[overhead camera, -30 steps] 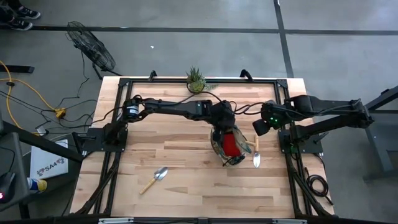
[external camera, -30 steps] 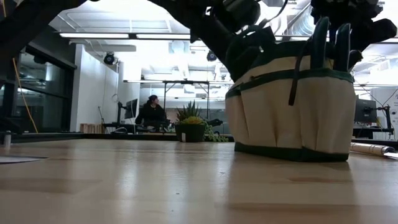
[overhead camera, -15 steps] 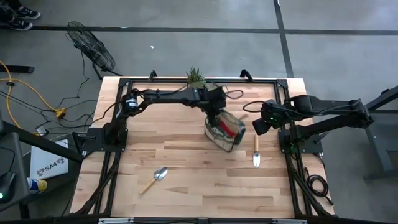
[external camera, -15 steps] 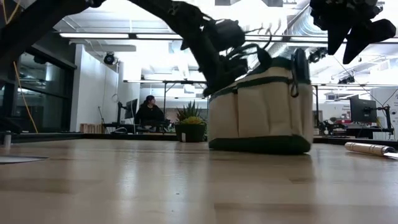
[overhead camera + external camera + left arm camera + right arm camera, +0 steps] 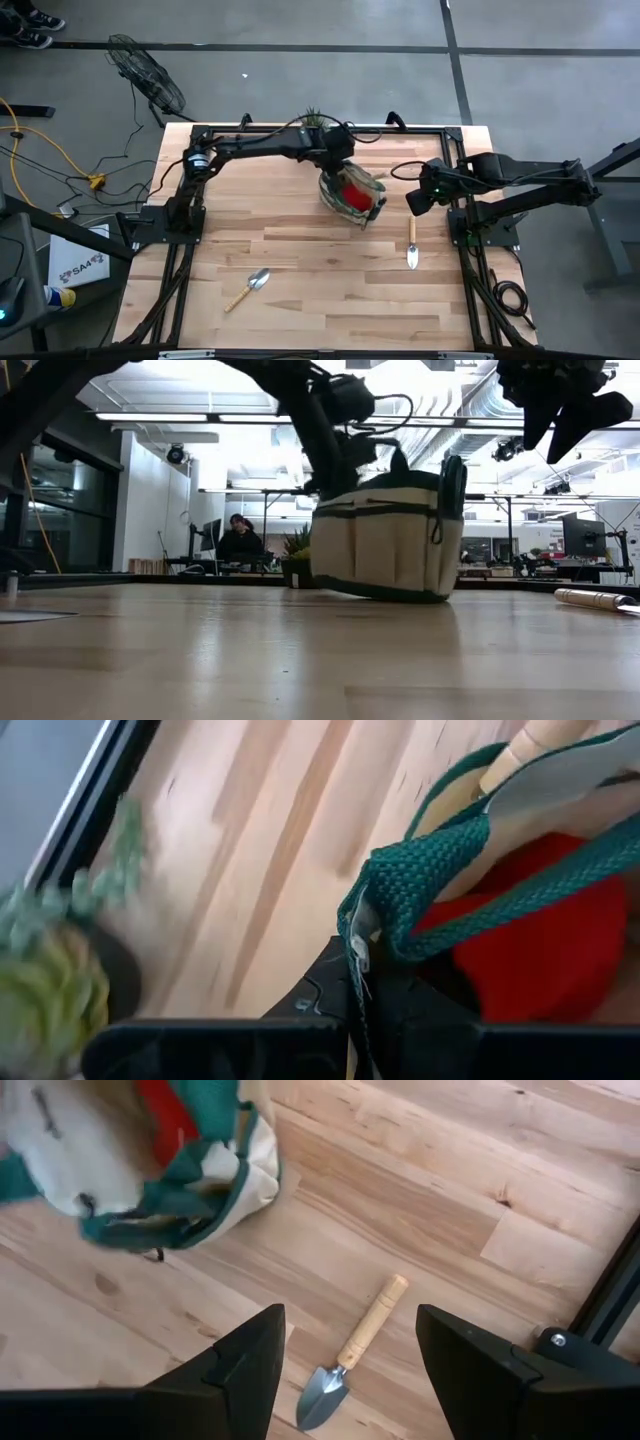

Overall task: Pick & Place Garden tools in Gardening bag
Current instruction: Move the light brown gardening bag to the center of the table

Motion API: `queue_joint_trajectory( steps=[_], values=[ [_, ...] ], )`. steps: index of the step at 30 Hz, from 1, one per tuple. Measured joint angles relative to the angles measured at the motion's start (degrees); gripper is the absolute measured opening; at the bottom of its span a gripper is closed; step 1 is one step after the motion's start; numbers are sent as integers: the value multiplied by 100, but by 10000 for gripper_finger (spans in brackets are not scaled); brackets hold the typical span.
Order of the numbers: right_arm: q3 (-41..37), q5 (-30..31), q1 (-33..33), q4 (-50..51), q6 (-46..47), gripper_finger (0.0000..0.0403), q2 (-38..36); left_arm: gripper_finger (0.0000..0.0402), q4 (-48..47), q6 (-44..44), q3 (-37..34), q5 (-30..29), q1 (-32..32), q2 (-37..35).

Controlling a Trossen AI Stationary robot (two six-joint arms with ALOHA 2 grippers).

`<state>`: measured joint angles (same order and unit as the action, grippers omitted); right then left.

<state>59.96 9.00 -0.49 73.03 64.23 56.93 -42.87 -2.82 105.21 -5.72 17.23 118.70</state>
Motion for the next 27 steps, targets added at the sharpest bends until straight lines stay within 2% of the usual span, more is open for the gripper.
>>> queue_joint_trajectory(
  steps=[9,16,21,27],
  values=[
    [0,115,0,-1,-149,220,0,0,-1305,-662,-11,-87,-56,-93],
    [0,222,-2,-1,-154,220,0,0,-1464,-888,-96,-68,-245,-103],
    [0,308,-2,1,-134,220,0,0,-1606,-1132,-96,269,-431,-103],
    [0,310,-2,1,-112,220,0,0,-1560,-1359,-96,193,-616,-103]
  ],
)
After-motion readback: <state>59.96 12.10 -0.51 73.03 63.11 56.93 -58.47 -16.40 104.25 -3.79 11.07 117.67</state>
